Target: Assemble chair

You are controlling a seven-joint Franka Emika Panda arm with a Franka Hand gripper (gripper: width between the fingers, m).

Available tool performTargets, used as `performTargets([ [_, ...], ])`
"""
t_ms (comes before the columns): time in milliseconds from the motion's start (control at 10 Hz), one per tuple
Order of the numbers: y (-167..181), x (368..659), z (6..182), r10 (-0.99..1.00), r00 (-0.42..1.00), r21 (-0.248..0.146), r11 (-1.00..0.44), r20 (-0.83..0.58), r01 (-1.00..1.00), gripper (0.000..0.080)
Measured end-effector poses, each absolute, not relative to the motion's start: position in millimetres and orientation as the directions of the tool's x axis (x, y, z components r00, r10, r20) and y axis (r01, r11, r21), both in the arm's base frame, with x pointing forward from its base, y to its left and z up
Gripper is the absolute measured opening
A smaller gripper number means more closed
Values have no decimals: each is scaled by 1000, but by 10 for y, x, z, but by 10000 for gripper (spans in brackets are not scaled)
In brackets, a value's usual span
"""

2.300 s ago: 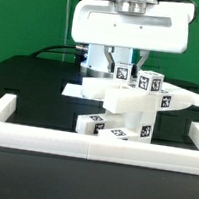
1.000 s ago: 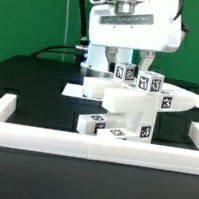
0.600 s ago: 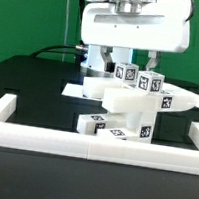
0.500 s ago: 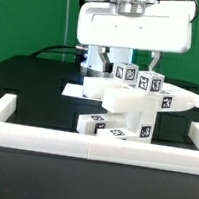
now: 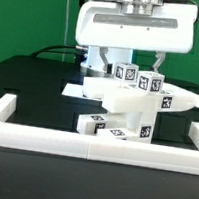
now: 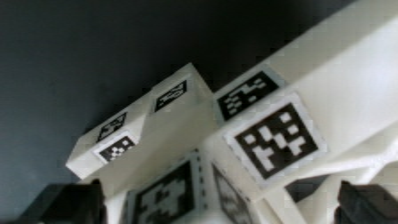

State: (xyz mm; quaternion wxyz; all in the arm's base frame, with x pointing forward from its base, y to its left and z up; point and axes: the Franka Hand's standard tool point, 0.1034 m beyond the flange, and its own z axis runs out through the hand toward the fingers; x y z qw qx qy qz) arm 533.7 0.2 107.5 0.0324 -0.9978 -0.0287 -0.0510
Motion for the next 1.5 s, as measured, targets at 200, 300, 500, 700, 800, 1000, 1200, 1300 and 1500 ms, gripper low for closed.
performTargets([
  [200,-23,5349,1084,207,972,-36,-977,109,212,648],
  [300,-26,5354,1086,271,956,-25,-961,110,276,648],
  [500,-30,5352,1079,268,957,-24,-962,110,272,526],
  [700,-32,5351,1075,267,957,-24,-962,109,272,270],
  [800,-32,5351,1074,263,959,-25,-963,109,267,270],
  [1000,-33,5351,1073,243,964,-27,-969,108,247,272],
  [1200,-37,5352,1069,74,992,-48,-996,105,80,272],
  [1300,-38,5355,1068,-36,994,-59,-998,101,-30,272],
  [1500,-59,5359,1068,-247,965,-78,-968,89,-240,272],
])
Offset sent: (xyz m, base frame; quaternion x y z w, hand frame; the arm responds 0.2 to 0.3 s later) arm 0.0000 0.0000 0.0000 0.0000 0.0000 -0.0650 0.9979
